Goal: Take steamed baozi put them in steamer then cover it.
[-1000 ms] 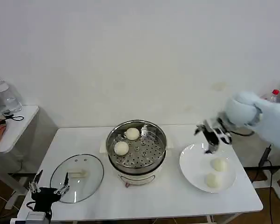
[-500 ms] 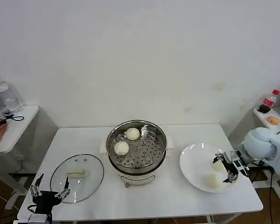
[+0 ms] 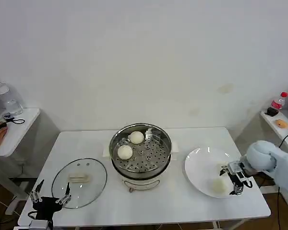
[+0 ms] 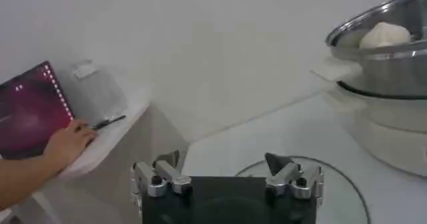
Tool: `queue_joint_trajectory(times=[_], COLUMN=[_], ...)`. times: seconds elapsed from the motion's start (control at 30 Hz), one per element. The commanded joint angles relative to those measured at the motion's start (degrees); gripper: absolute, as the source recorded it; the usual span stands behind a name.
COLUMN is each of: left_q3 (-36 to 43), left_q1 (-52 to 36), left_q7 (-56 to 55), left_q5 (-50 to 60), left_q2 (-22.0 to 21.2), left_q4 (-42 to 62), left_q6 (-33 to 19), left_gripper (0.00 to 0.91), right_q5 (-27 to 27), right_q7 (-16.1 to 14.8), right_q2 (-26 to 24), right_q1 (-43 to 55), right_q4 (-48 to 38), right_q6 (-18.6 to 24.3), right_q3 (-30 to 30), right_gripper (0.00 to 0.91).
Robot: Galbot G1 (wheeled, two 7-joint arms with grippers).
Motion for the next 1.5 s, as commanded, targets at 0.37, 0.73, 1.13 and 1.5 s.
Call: queue_joint_trajectory(times=[0.37,0.73,1.13,1.5], left_q3=[-0.11,-0.07,-0.07,-0.54], left_q1=[-0.33,-0.16,-0.74,-1.46], left_q7=[0.01,-0.01,0.0,0.08], left_q5=[-0.01,-0.04,-0.13,-0.48], left_q2=[-0.1,-0.28,-0.02,0.82], left_q4=[0.32,0.13,0.14,-0.06], left_q6=[0.04,-0.02,-0.03,0.09], left_gripper=[0.907,0.907,0.907,0.907], right_q5=[-0.67,-0.1,4.96,12.43], right_q7=[0.3,0.25,-1.89,-1.92], right_q2=[3.58,3.25,2.54,11.99], right_q1=[-2.44,-1.59,11.84,36.16], right_q4=[-4.53,-4.07,-3.19,-7.31], right_q6=[-1.17,-1.48,-1.17,-1.86], right_q3=[1.29,1.68,-0.54,-9.14], right_gripper=[0.776,0.625,0.625,0.625])
